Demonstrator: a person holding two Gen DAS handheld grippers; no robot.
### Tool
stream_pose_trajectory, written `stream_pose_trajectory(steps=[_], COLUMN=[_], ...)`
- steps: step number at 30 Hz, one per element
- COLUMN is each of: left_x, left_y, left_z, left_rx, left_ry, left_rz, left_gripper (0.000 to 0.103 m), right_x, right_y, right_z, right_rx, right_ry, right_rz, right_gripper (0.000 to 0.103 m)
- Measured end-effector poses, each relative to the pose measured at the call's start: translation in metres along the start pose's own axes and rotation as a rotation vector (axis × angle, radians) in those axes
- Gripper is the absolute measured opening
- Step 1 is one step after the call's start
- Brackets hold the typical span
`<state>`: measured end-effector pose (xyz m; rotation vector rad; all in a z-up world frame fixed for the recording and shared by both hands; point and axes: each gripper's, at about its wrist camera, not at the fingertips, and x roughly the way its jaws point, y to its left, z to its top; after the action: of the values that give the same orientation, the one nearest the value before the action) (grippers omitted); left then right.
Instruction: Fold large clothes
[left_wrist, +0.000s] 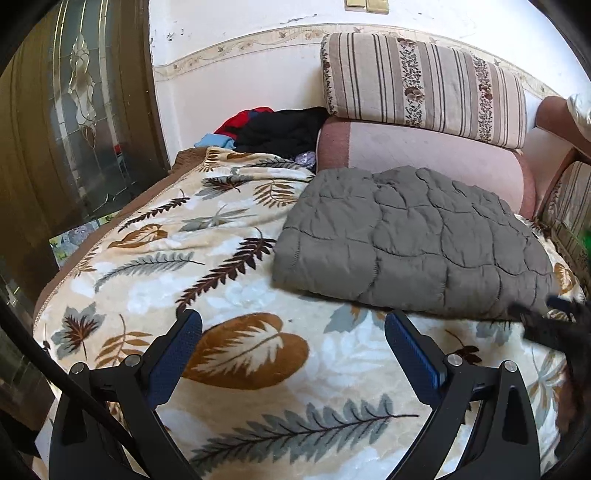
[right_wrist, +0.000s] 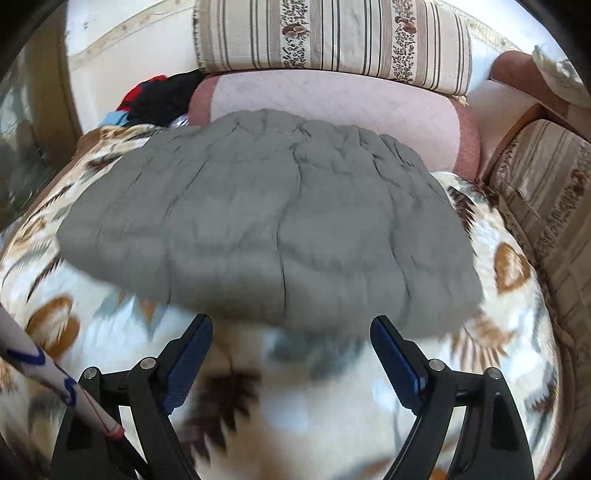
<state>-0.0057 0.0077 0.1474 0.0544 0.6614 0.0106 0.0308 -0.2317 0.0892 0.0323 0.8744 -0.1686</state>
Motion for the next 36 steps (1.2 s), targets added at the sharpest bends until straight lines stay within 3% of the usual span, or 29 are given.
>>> stream_pose_trajectory(steps=[4,8,18,36], left_x=[0.001,0.001,-0.007,0.001], left_y=[-0.013,-0.027,-0.042,-0.04], left_z=[-0.004,-0.011,-0.026,-0.032], left_rx=[0.024,0.066,0.123,0.112], left_ry=[0.052,0.111,0.153,0.205], left_rz=[-0.06,-0.049,-0.077,-0.106], left_gripper=[0.099,0.099,0.099,0.099], right_x=[-0.024,-0.032,-0.05,-0.051], right_y=[-0.007,-0.012,-0.013,-0.004], right_z=[-0.044,-0.067,-0.078,-0.089], right_rx=[0.023,0.071,0.089,0.039], right_ry=[0.012,0.038,0.016,0.021], right_rz=[0.005,0.015,0.012,-0.028], right_gripper=[0.09,0.09,0.091,0.091])
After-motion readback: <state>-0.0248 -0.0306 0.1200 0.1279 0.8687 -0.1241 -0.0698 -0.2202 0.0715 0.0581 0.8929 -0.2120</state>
